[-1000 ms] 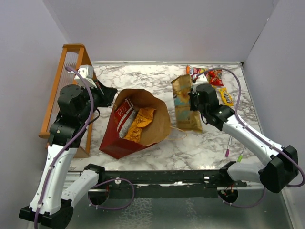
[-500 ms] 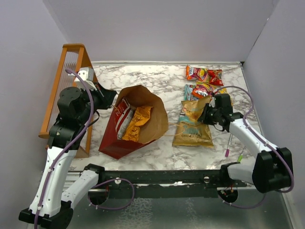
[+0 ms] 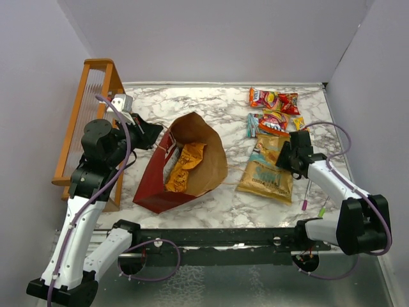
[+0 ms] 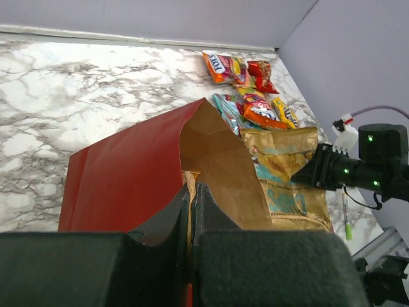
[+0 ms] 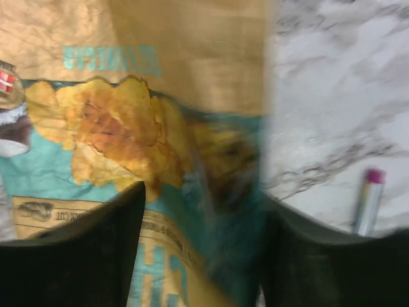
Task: Take the snacks out of the paper bag
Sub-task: Place the snack at the center of the board, then adjust the paper bag at the center of the board.
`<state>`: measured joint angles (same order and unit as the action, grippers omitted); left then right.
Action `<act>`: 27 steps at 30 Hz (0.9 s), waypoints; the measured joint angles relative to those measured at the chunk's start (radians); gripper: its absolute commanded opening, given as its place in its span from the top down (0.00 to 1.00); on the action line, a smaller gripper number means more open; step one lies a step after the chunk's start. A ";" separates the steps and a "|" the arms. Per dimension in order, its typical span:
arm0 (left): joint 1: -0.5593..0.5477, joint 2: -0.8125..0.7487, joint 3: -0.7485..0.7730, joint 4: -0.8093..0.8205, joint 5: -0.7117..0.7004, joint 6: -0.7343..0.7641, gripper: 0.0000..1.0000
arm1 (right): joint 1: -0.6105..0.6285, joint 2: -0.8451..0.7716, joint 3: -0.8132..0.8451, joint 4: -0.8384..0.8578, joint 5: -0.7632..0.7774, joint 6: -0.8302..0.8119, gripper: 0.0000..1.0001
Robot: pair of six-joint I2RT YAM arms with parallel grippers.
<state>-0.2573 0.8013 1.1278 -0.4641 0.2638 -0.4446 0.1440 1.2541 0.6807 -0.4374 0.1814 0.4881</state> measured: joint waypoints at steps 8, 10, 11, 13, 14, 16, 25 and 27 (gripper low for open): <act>0.000 0.032 -0.051 0.113 0.185 -0.005 1.00 | -0.040 -0.167 0.001 -0.026 0.098 0.103 0.01; 0.000 0.040 -0.086 0.163 0.255 -0.029 1.00 | -0.040 -0.257 0.008 -0.010 0.088 0.109 0.01; 0.000 0.043 -0.106 0.189 0.292 -0.046 1.00 | -0.040 -0.291 0.018 -0.003 0.074 0.105 0.01; 0.000 0.045 -0.150 0.249 0.367 -0.088 1.00 | -0.041 -0.345 0.055 0.035 0.005 0.084 0.01; 0.000 0.043 -0.170 0.277 0.399 -0.107 1.00 | -0.041 -0.355 0.071 0.053 -0.027 0.078 0.01; 0.000 0.034 -0.202 0.323 0.454 -0.142 1.00 | -0.041 -0.357 0.108 0.098 -0.116 0.064 0.01; -0.021 -0.046 -0.306 0.470 0.581 -0.277 1.00 | 0.079 -0.163 0.182 0.200 -0.526 -0.022 0.01; -0.032 -0.043 -0.322 0.483 0.592 -0.304 1.00 | 0.227 -0.151 0.184 0.203 -0.528 -0.068 0.01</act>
<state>-0.2893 0.7578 0.8059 0.0189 0.8558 -0.7483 0.3706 1.1027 0.8650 -0.2344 -0.3462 0.4202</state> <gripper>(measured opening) 0.019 0.993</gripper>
